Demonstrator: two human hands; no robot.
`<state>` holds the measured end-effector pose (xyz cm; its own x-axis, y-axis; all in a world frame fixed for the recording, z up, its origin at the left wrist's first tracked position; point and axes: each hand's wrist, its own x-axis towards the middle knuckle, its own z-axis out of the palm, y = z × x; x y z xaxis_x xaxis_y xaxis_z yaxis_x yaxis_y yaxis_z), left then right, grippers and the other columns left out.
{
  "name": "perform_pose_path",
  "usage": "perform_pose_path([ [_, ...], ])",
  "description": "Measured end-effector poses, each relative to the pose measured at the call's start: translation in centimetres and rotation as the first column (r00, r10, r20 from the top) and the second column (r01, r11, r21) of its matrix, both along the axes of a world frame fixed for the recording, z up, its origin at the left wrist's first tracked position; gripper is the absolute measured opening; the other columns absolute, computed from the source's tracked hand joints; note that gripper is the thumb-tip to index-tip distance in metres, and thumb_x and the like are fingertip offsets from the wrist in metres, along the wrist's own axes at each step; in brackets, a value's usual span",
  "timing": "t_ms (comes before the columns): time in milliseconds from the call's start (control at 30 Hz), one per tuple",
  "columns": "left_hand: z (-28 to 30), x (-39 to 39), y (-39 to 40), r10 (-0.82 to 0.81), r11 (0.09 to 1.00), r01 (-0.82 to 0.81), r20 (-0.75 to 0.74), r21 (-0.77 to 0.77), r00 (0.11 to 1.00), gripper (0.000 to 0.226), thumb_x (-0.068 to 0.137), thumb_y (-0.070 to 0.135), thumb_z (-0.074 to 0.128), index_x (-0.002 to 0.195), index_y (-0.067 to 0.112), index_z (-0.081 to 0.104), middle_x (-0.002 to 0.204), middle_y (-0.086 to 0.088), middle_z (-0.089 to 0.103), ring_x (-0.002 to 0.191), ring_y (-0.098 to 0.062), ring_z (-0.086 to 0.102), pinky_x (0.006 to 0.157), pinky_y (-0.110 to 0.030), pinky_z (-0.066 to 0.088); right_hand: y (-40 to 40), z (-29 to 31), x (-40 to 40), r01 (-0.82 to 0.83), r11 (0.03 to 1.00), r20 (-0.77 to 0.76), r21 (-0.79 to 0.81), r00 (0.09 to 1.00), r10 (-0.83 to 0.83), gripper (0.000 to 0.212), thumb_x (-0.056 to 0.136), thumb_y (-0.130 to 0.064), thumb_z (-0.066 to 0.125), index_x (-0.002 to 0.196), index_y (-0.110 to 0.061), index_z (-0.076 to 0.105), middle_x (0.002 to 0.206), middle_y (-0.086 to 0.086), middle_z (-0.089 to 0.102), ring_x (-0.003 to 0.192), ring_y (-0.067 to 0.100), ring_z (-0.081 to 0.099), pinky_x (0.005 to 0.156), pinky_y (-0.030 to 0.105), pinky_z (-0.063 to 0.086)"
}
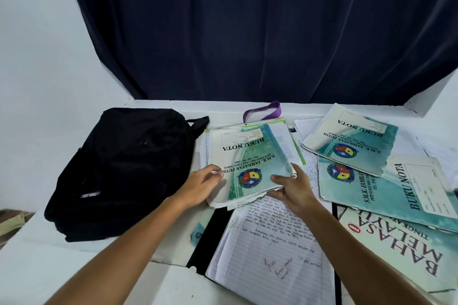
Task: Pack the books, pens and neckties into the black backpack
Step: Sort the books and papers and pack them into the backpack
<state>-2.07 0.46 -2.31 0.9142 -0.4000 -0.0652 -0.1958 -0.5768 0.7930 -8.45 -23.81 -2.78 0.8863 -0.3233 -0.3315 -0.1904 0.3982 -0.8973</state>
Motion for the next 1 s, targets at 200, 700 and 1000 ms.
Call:
perform_pose_path([
  [200, 2.7, 1.9, 0.7, 0.110, 0.989, -0.090, 0.174, -0.120, 0.978, 0.025, 0.098, 0.026, 0.056, 0.119, 0.014, 0.064, 0.111, -0.001, 0.065, 0.107, -0.015, 0.059, 0.095, -0.028, 0.043, -4.2, 2.4, -0.2, -0.087, 0.990, 0.035, 0.113, 0.996, 0.084, 0.042, 0.084, 0.015, 0.056, 0.125, 0.005, 0.053, 0.101, 0.023, 0.072, 0.074, 0.038, 0.073, 0.055, 0.046, 0.060],
  [700, 3.5, 2.9, -0.3, -0.200, 0.920, 0.019, -0.429, -0.391, 0.881, 0.077, 0.055, 0.054, 0.089, 0.120, 0.020, 0.062, 0.116, -0.015, 0.068, 0.094, -0.026, 0.068, 0.074, -0.034, 0.056, -13.4, 6.3, -3.9, -0.665, 0.747, -0.086, 0.024, 0.743, 0.664, 0.063, 0.034, -0.001, 0.098, 0.094, -0.001, 0.077, 0.097, 0.022, 0.073, 0.081, 0.030, 0.074, 0.063, 0.035, 0.060],
  [1000, -0.3, 1.7, 1.7, -0.113, 0.986, 0.031, -0.515, -0.165, 0.849, 0.057, 0.060, 0.019, 0.083, 0.108, -0.002, 0.063, 0.090, -0.013, 0.076, 0.081, -0.021, 0.074, 0.065, -0.030, 0.059, -12.2, 1.9, -2.8, -0.775, 0.631, -0.295, 0.027, 0.597, 0.746, 0.066, 0.057, 0.004, 0.087, 0.119, 0.002, 0.063, 0.114, 0.024, 0.068, 0.094, 0.033, 0.072, 0.074, 0.043, 0.061],
])
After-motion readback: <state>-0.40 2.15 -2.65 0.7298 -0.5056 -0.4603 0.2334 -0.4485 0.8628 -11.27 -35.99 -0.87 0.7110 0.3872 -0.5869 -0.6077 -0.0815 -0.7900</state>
